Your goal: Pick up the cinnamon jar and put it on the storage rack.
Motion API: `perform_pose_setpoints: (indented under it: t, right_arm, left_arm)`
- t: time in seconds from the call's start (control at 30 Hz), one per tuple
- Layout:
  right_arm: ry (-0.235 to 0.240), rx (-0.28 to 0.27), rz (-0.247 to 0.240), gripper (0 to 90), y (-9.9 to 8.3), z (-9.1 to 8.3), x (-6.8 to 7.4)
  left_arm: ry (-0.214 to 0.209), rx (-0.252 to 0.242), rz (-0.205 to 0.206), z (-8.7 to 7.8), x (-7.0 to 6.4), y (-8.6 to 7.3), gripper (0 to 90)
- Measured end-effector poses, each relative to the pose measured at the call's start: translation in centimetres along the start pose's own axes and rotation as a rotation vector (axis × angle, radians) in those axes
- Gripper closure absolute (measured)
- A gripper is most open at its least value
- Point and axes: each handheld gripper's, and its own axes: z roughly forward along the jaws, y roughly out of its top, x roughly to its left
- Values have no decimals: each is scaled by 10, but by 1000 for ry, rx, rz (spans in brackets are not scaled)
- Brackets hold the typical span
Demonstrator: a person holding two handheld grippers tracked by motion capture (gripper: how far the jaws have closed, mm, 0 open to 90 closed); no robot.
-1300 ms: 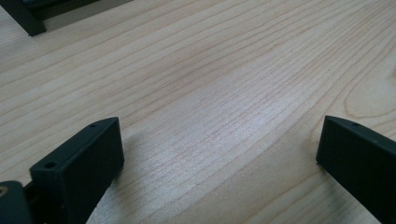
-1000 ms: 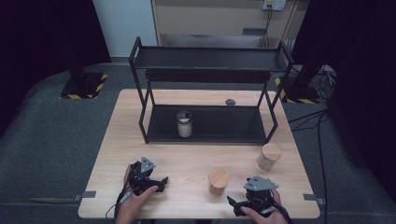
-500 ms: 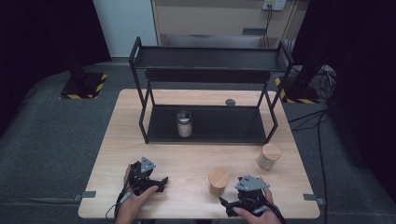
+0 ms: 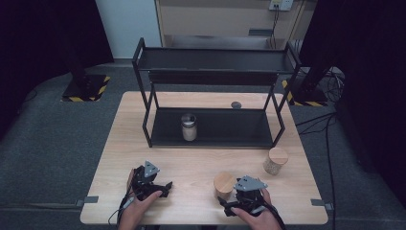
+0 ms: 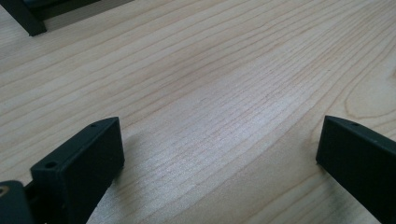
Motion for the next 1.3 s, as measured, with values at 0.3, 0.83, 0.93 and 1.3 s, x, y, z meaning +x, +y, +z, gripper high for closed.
perform_pose_setpoints:
  t: [0.3,0.83,0.93,1.3]
  right_arm:
    - [0,-27,20,90,-1,13,1]
    - [3,-74,33,148,-10,26,1]
    - [1,-77,35,155,-12,27,0]
    - [-9,-100,30,205,-15,29,4]
  left_arm:
    - [0,0,0,0,0,0,0]
    - [0,0,0,0,0,0,0]
    - [0,0,0,0,0,0,0]
    - [0,0,0,0,0,0,0]
